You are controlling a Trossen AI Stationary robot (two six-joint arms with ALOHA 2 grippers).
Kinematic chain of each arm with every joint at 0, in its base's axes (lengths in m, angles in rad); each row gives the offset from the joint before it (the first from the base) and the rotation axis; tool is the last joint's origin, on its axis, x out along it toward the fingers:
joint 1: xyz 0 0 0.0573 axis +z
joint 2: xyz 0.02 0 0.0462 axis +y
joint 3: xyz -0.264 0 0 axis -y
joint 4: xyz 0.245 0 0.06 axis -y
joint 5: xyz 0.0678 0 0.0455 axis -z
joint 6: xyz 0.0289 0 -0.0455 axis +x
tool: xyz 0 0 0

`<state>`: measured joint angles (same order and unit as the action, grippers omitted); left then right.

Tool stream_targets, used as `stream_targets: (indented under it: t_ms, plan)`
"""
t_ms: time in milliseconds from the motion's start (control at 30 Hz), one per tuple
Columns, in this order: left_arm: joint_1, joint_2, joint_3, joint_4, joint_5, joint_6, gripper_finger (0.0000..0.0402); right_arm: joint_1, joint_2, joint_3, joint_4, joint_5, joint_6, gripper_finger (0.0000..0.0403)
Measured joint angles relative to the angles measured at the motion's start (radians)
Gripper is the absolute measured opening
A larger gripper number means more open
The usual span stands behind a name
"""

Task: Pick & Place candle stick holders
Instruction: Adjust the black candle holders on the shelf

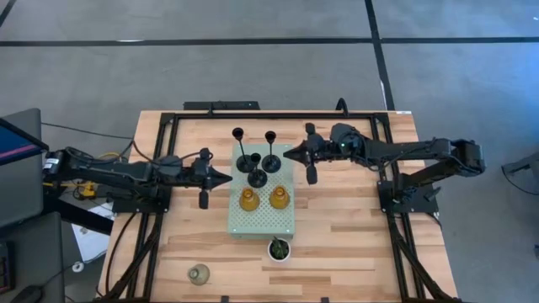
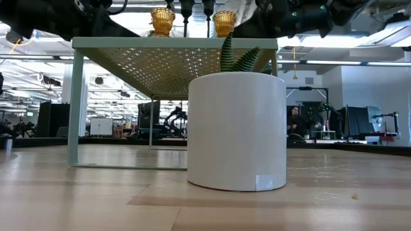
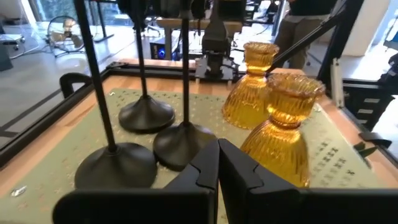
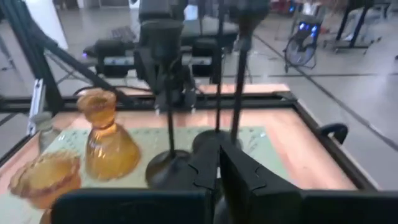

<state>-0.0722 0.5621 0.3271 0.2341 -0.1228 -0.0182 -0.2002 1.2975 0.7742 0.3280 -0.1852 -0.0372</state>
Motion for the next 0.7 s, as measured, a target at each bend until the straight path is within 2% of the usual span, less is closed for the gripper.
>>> stream_targets:
  t_ms: [200, 400, 533, 700]
  plan:
    - [-0.001, 0.0, 0.0, -0.039, -0.068, 0.0, 0.0005, -0.025, 0.0, 0.0, 0.011, 0.001, 0.011, 0.0072]
    - [-0.001, 0.0, 0.0, -0.041, -0.071, 0.0, 0.0005, -0.025, 0.0, 0.0, 0.025, 0.002, 0.015, 0.0137]
    - [-0.001, 0.0, 0.0, -0.041, -0.071, 0.0, 0.0005, -0.025, 0.0, 0.0, 0.055, 0.007, 0.014, 0.0151]
    - [-0.001, 0.0, 0.0, -0.041, -0.071, -0.001, 0.0005, -0.025, 0.0, 0.0, 0.096, 0.049, 0.012, 0.0143]
